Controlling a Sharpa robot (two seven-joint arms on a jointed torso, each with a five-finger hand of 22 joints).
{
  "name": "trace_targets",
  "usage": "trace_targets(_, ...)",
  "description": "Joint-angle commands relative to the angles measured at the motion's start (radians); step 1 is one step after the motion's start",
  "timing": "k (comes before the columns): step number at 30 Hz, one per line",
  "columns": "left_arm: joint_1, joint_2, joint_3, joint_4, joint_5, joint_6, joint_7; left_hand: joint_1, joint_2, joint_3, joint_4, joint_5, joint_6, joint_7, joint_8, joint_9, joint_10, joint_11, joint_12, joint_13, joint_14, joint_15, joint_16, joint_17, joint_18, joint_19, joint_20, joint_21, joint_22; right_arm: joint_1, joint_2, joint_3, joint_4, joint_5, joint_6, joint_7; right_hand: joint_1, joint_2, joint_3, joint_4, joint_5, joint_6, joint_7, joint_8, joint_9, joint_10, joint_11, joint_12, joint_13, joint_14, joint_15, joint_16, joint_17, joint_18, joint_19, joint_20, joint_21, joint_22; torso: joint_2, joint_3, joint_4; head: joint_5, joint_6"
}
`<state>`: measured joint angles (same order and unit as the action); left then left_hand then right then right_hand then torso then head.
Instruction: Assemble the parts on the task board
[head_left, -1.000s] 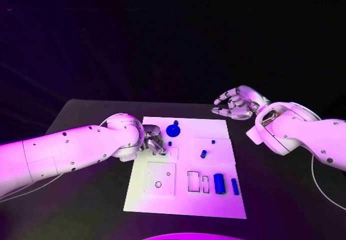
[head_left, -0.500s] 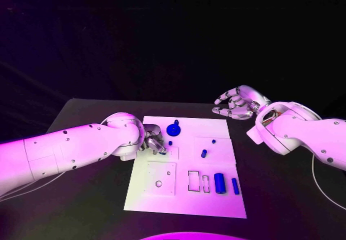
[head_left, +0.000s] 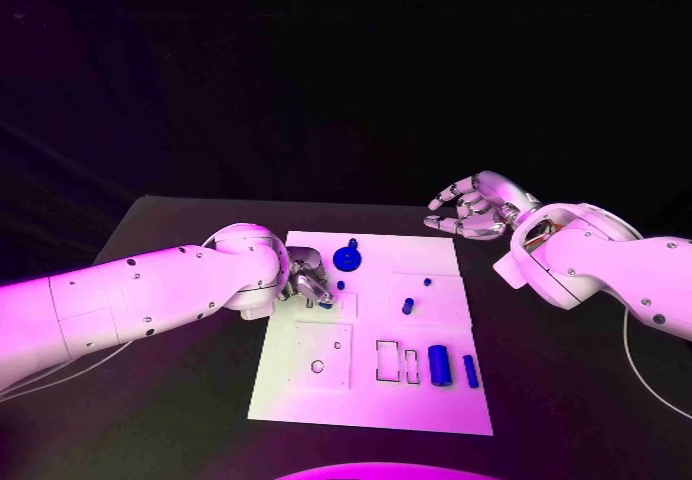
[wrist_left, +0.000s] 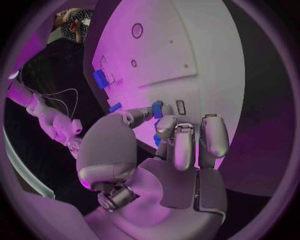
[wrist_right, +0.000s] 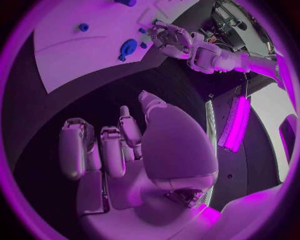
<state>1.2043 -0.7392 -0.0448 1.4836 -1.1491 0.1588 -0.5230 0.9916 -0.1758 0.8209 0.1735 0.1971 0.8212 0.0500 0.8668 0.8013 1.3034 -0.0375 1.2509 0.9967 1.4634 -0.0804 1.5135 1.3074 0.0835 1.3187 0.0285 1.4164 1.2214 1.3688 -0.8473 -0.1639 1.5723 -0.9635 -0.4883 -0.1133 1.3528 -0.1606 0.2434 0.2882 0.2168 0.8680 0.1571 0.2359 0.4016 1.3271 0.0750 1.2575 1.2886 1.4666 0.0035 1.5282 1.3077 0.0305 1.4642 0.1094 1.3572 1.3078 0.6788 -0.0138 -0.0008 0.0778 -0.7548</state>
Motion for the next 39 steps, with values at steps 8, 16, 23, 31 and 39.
trace_targets(8,-0.003,0.003,-0.002,-0.001,0.015,0.030,-0.003,-0.030,0.004,0.096,-0.094,-0.002,0.033,-0.020,-0.001,0.000,0.012,0.000,0.009,0.005,0.080,-0.008,0.007,0.156,-0.008,0.011,0.000,0.008,0.006,-0.001,0.000,0.000,0.002,-0.008,0.019,0.001,-0.014,-0.001,0.007,0.002,0.004,-0.002,0.002,0.006,-0.001,-0.005,0.000,-0.004,0.000,0.083,0.000,-0.006,0.186,0.018,-0.005,0.000,-0.006,0.177,0.001,-0.0007,0.0005,-0.003,-0.002)
trace_targets(16,-0.003,0.005,-0.002,-0.003,0.017,0.032,-0.003,-0.057,-0.002,0.070,-0.081,-0.005,0.039,-0.022,-0.003,0.000,0.013,-0.002,0.010,0.005,0.080,-0.010,0.007,0.156,-0.008,0.013,-0.001,0.007,0.008,-0.001,0.000,0.000,0.003,-0.006,0.021,0.001,-0.018,0.000,0.009,0.003,0.003,-0.001,0.002,0.007,-0.002,-0.004,0.001,-0.003,0.001,0.084,0.000,-0.005,0.188,0.018,-0.005,0.000,-0.005,0.178,0.000,-0.0001,-0.0003,-0.002,-0.005)
trace_targets(23,-0.003,0.007,-0.002,-0.005,0.018,0.032,-0.003,-0.075,-0.005,0.044,-0.069,-0.009,0.044,-0.023,-0.006,-0.001,0.012,-0.002,0.010,0.004,0.080,-0.011,0.008,0.157,-0.008,0.013,-0.002,0.006,0.008,-0.001,-0.002,0.000,0.004,-0.006,0.022,0.001,-0.018,0.000,0.009,0.003,0.003,-0.001,0.002,0.007,-0.002,-0.004,0.001,-0.003,0.001,0.084,0.000,-0.005,0.188,0.018,-0.005,0.000,-0.005,0.178,0.000,0.0004,-0.0003,-0.002,-0.005)
trace_targets(31,-0.003,0.009,-0.002,-0.008,0.020,0.026,-0.003,-0.089,-0.002,0.022,-0.054,-0.011,0.048,-0.024,-0.008,-0.002,0.012,-0.002,0.011,0.005,0.080,-0.011,0.007,0.156,-0.008,0.015,-0.003,0.006,0.009,-0.001,-0.002,0.000,0.005,-0.006,0.021,0.001,-0.018,0.000,0.009,0.003,0.003,-0.001,0.002,0.007,-0.002,-0.004,0.001,-0.003,0.001,0.084,0.000,-0.005,0.188,0.018,-0.005,0.000,-0.005,0.178,0.000,0.0002,-0.0007,-0.003,-0.005)
trace_targets(39,-0.003,0.011,-0.002,-0.010,0.021,0.026,-0.003,-0.103,0.003,-0.008,-0.035,-0.015,0.053,-0.023,-0.010,-0.002,0.013,-0.002,0.013,0.006,0.081,-0.011,0.009,0.158,-0.009,0.016,-0.003,0.006,0.010,-0.001,-0.004,0.000,0.006,-0.006,0.020,0.001,-0.018,0.000,0.009,0.003,0.003,-0.001,0.002,0.007,-0.002,-0.004,0.001,-0.003,0.001,0.084,0.000,-0.005,0.188,0.018,-0.005,0.000,-0.005,0.178,0.001,0.0002,-0.0008,-0.004,-0.006)
